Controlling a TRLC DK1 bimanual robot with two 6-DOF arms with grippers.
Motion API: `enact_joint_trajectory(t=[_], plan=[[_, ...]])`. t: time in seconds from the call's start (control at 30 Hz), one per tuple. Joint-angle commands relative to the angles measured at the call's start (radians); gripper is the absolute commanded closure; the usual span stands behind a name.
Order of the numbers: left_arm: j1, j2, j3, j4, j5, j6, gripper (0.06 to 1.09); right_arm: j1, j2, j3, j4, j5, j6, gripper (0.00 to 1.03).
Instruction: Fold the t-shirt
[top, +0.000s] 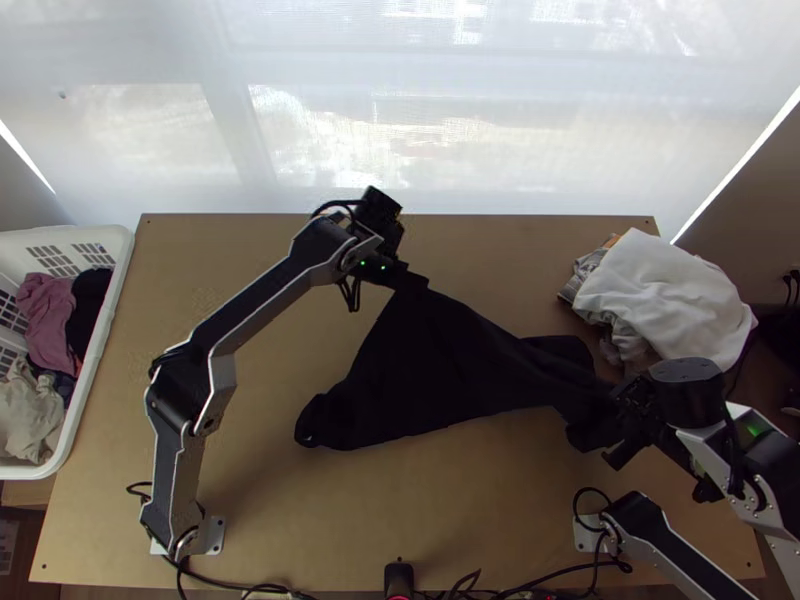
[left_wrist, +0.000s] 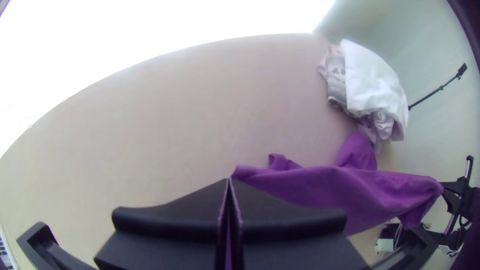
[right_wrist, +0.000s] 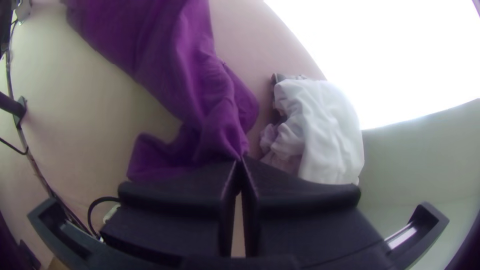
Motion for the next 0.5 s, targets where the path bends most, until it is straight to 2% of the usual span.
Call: enact_joint_trajectory(t=[0.0, 0.2, 0.47], plan=[[0.064, -0.189, -0.008, -0.064, 0.000, -0.006, 1.05, -0.033, 0.059, 0.054, 0.074, 0.009, -0.004, 1.00], [0.168, -0.387, -0.039, -0.105, 0.000, 0.009, 1.05, -0.083, 0.171, 0.173, 0.163, 0.008, -0.005, 1.00], [0.352, -0.648, -0.105, -0.128, 0.000, 0.095, 1.05, -0.125, 0.326, 0.436, 0.218, 0.002, -0.002, 1.00]])
